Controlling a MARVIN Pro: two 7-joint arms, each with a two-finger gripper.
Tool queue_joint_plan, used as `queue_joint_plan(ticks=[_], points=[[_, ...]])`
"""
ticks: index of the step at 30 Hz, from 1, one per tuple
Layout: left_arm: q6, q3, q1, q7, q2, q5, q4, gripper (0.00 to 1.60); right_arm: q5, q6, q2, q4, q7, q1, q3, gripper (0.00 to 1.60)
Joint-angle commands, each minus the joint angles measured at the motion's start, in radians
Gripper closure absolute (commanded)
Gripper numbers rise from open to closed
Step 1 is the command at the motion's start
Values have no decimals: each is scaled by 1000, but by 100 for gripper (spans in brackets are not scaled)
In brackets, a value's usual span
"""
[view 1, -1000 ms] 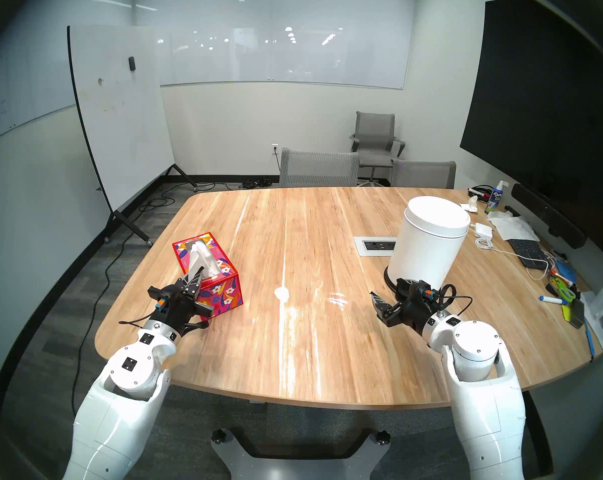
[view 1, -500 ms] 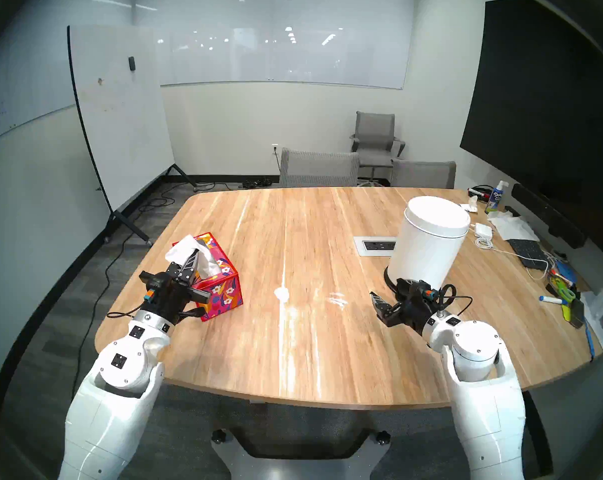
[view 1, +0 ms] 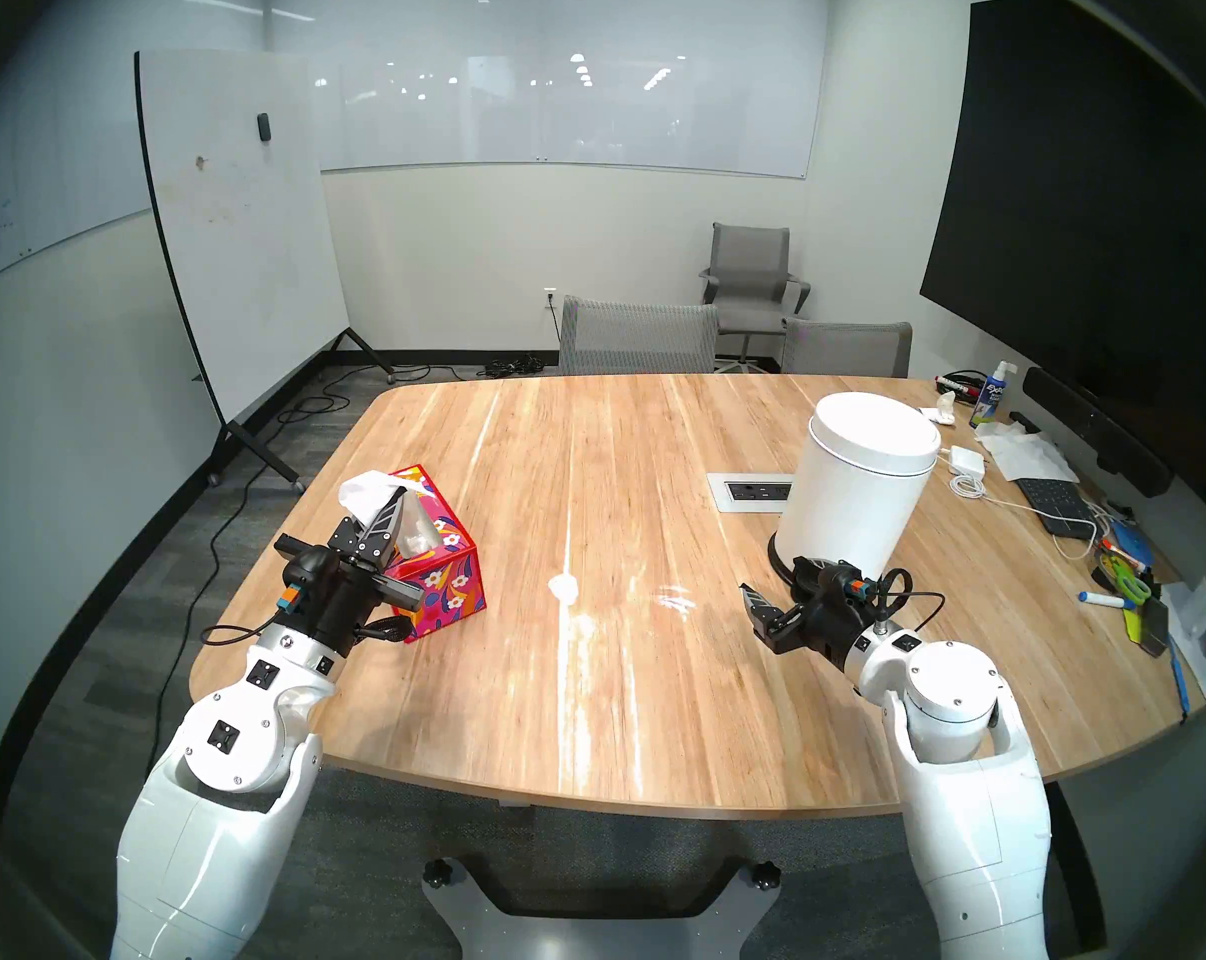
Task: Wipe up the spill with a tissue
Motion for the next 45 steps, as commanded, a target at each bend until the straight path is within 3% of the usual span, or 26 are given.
queue_joint_plan(ticks=[1,10,23,38,45], points=[[-26,4,-8,-4,0,7,-52,160,0,-2,2,-20,1,7,-1,0],[-70,10,-24,-24,2,29,-50,160,0,-2,2,-20,1,7,-1,0],[-151,-1,29,-59,4,29,-89,160,0,-2,2,-20,1,7,-1,0],[-158,-8,65,-83,2,15,-171,160,0,-1,2,-21,1,7,-1,0],[-241,-11,118,-116,7,29,-168,160,0,-1,2,-20,1,7,-1,0]])
